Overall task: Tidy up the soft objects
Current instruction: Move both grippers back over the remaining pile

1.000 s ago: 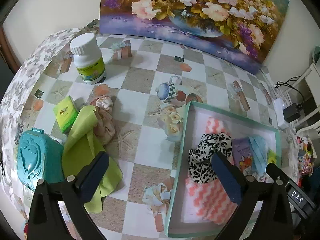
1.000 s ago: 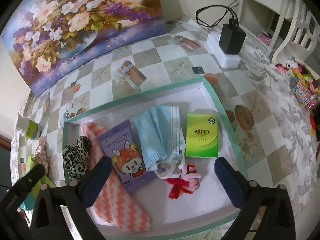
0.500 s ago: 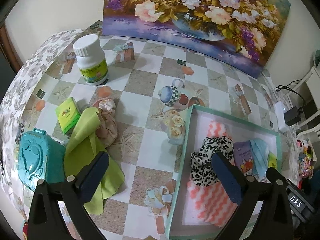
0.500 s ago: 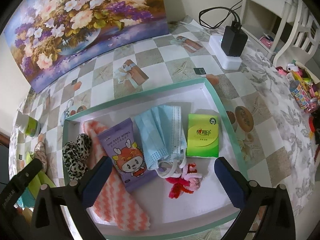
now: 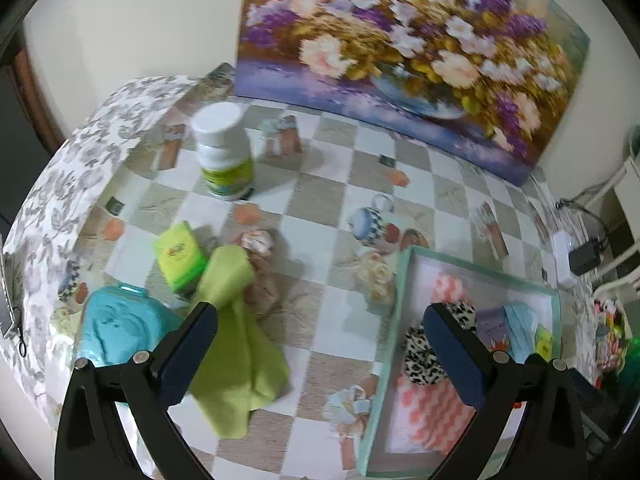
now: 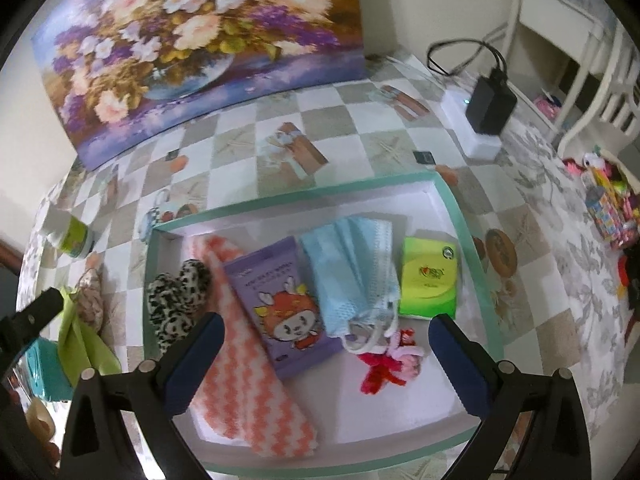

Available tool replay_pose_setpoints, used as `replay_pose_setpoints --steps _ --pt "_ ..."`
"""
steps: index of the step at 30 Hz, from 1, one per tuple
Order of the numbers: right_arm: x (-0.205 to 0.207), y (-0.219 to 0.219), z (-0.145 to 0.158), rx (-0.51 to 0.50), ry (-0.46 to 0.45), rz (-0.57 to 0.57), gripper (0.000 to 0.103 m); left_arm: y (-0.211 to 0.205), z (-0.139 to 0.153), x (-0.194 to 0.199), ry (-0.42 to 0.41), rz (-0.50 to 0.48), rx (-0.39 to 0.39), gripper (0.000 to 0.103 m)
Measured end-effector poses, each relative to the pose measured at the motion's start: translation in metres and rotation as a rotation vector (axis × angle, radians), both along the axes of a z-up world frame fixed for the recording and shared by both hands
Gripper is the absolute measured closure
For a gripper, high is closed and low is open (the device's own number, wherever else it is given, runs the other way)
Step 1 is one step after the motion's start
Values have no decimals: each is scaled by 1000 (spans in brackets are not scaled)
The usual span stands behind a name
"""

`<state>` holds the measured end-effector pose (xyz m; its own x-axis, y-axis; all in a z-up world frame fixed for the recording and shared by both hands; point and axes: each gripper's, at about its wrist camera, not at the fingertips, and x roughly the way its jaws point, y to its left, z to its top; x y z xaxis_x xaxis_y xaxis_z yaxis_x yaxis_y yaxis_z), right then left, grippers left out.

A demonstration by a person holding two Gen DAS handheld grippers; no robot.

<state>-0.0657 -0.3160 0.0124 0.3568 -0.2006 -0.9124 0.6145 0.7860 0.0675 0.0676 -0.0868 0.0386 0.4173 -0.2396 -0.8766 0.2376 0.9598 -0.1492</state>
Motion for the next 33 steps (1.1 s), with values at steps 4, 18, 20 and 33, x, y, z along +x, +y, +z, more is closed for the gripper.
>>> replay_pose_setpoints --steps 4,18,20,33 --pt "1 7 6 -22 -15 3 0 27 14 10 -41 68 -12 1" --pt "28 58 10 -43 -57 149 0 120 19 41 -34 257 -37 1" --pt "34 69 9 -42 -56 188 0 127 18 44 -30 263 -41 1" --pt "62 130 15 88 -165 341 0 169 10 56 4 311 -24 1"
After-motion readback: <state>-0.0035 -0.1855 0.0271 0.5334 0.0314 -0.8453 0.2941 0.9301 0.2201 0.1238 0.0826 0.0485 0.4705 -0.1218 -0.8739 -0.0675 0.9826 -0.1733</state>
